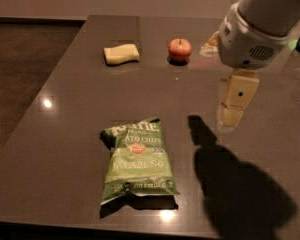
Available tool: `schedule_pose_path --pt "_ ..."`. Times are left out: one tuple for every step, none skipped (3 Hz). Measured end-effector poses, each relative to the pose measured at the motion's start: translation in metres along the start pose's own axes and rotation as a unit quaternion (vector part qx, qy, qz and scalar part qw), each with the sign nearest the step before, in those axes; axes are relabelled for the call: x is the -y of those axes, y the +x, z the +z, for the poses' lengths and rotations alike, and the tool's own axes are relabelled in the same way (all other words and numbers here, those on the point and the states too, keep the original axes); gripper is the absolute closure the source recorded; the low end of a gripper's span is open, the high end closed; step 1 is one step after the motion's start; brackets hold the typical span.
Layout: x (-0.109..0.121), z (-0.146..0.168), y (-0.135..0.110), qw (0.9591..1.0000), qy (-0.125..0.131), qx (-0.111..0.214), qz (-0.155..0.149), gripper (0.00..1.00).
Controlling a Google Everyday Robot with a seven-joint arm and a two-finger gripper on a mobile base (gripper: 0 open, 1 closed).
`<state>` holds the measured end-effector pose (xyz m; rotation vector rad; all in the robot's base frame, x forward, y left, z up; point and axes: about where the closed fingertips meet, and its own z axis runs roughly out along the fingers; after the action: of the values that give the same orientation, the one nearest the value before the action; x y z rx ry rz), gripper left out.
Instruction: Pick green jalapeno chip bag
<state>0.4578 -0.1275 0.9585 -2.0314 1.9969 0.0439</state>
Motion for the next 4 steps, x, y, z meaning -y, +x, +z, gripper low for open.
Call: schedule_pose_path --pt "-0.01 0.02 -0.025 0.9988 -0.022 0.006 -0.044 0.0" --pt "-0.02 0.038 -0.045 0.9958 -0.039 0.011 -0.083 0.0" --pt "-0.028 0.057 -0.061 0.9913 -0.053 0.01 -0.12 0.0" --pt "-0.034 0.073 -0.074 0.987 -0.06 0.006 -0.149 0.0"
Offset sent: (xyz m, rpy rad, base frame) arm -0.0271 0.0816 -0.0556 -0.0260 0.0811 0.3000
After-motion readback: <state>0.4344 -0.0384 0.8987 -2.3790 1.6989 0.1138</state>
